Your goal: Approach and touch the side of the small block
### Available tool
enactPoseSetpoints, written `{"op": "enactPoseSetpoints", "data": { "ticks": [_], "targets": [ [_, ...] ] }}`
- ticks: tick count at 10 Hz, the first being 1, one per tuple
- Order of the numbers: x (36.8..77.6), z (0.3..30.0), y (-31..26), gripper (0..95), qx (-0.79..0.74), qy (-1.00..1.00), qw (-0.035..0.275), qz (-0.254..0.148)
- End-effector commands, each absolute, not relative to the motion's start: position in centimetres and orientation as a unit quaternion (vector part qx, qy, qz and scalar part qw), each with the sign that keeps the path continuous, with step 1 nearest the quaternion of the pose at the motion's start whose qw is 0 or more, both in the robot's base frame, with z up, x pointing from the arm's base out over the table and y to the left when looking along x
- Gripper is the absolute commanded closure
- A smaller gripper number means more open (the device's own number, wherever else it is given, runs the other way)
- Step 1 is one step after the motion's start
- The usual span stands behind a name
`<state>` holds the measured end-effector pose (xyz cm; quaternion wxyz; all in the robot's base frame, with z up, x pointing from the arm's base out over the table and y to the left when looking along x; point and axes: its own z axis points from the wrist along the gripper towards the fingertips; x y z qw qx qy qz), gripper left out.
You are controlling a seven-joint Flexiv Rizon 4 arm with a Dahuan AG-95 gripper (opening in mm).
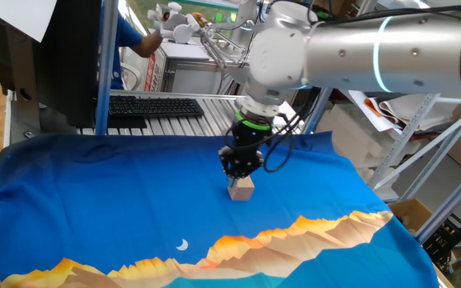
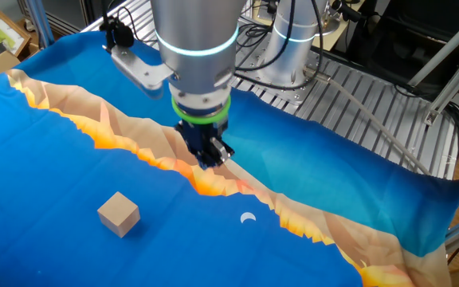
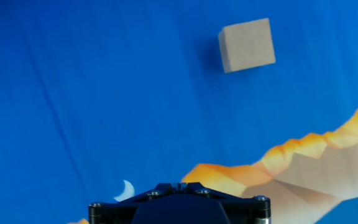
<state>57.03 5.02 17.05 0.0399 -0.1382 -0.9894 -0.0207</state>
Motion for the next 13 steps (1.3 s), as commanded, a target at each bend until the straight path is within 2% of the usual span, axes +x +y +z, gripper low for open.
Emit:
{"op": "enactPoseSetpoints", "data": {
  "ticks": [1,11,13],
  "targets": [
    [57.73,16.91,5.22,95.0,-0.140,-0.989,0.043,-0.028],
    [57.92,16.74,5.26,95.0,-0.109,-0.993,0.043,-0.027],
    [57.92,16.74,5.26,95.0,-0.079,-0.996,0.037,0.000]
  ]
}}
